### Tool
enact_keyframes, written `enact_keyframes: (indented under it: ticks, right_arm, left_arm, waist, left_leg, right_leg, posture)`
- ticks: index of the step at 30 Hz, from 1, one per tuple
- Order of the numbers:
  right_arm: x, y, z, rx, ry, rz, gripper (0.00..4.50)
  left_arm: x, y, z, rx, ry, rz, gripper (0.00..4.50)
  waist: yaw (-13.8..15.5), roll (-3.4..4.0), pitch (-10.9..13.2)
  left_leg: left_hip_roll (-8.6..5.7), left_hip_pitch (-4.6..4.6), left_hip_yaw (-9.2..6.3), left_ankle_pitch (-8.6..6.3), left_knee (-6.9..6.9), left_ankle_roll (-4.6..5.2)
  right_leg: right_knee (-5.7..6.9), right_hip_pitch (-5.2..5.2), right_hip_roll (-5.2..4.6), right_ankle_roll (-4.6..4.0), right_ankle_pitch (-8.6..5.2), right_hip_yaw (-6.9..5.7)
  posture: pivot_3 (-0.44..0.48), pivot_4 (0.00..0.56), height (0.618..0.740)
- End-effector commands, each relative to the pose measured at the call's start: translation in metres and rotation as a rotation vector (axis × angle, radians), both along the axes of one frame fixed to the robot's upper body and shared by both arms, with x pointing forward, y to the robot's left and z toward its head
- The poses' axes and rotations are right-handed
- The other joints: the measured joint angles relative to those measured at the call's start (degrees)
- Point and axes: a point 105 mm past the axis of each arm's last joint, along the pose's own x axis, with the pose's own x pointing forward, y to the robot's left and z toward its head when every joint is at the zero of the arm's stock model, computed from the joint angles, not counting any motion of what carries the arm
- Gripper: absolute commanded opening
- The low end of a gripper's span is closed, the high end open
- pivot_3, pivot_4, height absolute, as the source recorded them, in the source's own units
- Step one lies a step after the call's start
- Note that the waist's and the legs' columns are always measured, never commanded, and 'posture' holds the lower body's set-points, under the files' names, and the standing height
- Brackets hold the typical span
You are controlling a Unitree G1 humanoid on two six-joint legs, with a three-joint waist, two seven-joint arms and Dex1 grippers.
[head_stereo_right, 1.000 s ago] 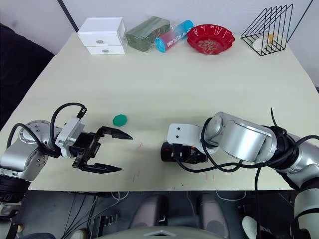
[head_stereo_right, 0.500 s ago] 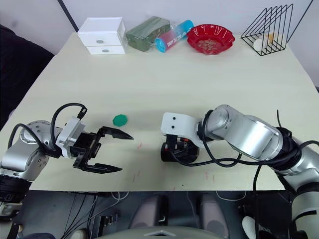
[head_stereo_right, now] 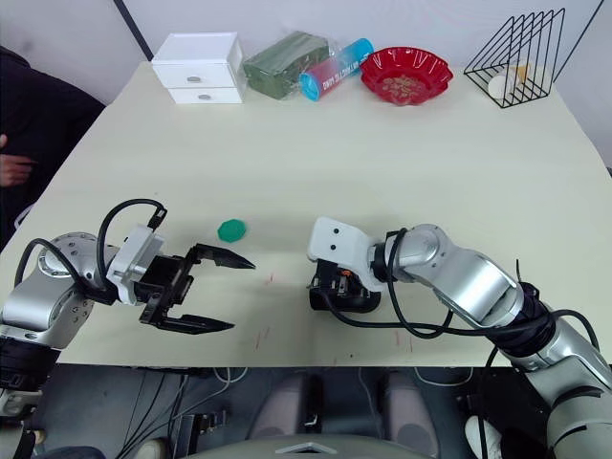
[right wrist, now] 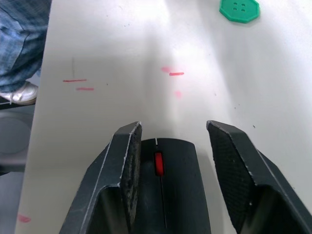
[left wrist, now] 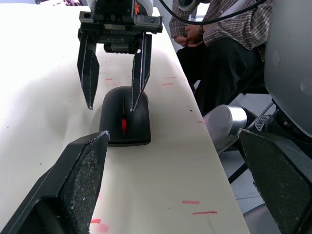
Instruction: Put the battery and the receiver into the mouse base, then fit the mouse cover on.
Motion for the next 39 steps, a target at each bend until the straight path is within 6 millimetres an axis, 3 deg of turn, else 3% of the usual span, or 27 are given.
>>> enact_keyframes:
  ticks: [1,9,24,31,39]
  right_arm:
    - [-0.001,0.002,0.003,0.053,-0.023,0.011,2.39]
    - [-0.005,0.002,-0.016,0.015,0.004,0.05,2.39]
    - [-0.004,0.003,-0.035,-0.068,0.058,0.065,2.39]
    - [0.003,-0.025,-0.064,-0.295,0.133,-0.026,2.39]
    - [0.002,-0.021,-0.066,-0.315,0.148,-0.038,2.39]
  left_arm:
    - [-0.004,0.003,0.006,0.009,-0.024,-0.032,4.5]
    - [-0.005,0.004,0.006,0.011,-0.024,-0.032,4.5]
    - [-0.005,0.005,0.006,0.019,-0.022,-0.026,4.5]
    - [-0.005,0.007,0.007,0.024,-0.021,-0.022,4.5]
    - [-0.005,0.008,0.007,0.029,-0.018,-0.021,4.5]
  waist:
    - [0.0,-0.01,0.0]
    - [0.0,0.0,0.0]
    - [0.01,0.0,0.0]
    - [0.39,-0.05,-0.04]
    - [1.01,-0.12,-0.11]
  left_leg:
    - [0.0,0.0,0.0,0.0,0.0,0.0]
    - [0.0,0.01,0.0,0.0,0.0,0.0]
    - [0.0,0.02,0.01,0.0,0.0,0.0]
    - [-0.01,0.06,-0.01,0.0,0.0,0.0]
    - [-0.04,0.1,-0.01,0.0,0.04,0.0]
  right_leg:
    - [0.0,0.0,0.0,0.0,0.0,0.0]
    - [0.0,0.0,0.01,0.0,0.0,0.0]
    - [0.0,0.01,0.01,0.0,0.0,0.0]
    - [0.0,0.06,0.0,0.0,0.0,-0.01]
    - [0.0,0.14,-0.04,0.01,0.0,-0.04]
  posture:
    - [0.0,0.15,0.74]
    - [0.0,0.15,0.74]
    - [0.0,0.15,0.74]
    - [0.0,0.15,0.74]
    - [0.0,0.15,0.74]
